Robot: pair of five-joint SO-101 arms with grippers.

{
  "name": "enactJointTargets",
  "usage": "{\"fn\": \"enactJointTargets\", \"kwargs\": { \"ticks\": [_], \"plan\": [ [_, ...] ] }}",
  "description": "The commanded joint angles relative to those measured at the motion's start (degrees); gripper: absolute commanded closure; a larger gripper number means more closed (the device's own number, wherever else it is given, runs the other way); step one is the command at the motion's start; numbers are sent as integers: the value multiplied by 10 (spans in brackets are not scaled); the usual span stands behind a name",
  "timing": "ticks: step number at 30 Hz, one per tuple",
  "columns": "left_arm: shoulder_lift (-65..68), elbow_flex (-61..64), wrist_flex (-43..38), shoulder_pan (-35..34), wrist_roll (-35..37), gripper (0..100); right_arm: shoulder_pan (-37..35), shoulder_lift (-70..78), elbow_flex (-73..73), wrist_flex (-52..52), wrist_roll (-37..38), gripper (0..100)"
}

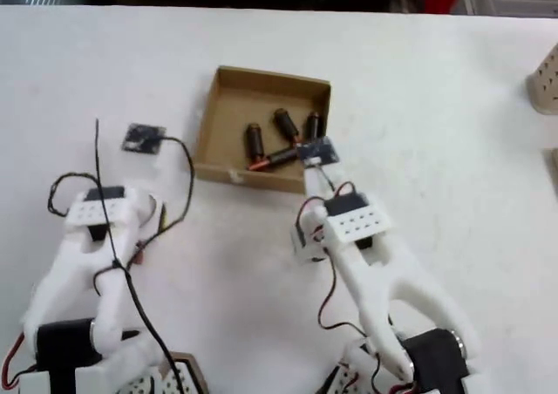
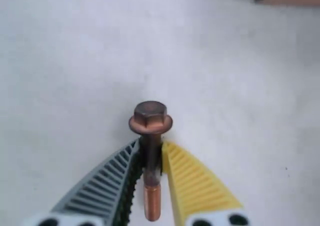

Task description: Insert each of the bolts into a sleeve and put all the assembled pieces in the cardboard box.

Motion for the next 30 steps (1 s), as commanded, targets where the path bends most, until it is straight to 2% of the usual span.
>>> {"fn": "enactJointTargets", "kwargs": {
  "ticks": [1, 5, 10, 15, 19, 24, 30],
  "plan": [
    [-20, -40, -17, -35, 47, 976, -45, -23, -8, -25, -7, 981],
    [-20, -40, -43, -53, 90, 976, -90, -22, -5, -68, -8, 981],
    [-20, -40, -45, -56, 91, 976, -128, -22, -5, -148, -15, 981],
    [-20, -42, -45, -56, 92, 976, -143, -17, -4, -201, -112, 982],
    [-20, -43, -45, -56, 92, 976, -160, -19, 3, -235, -147, 982],
    [-20, -43, -45, -56, 92, 976, -187, -17, 63, -419, -182, 982],
    [-20, -42, -45, -56, 92, 976, -221, -17, 156, -659, -181, 982]
  ]
}}
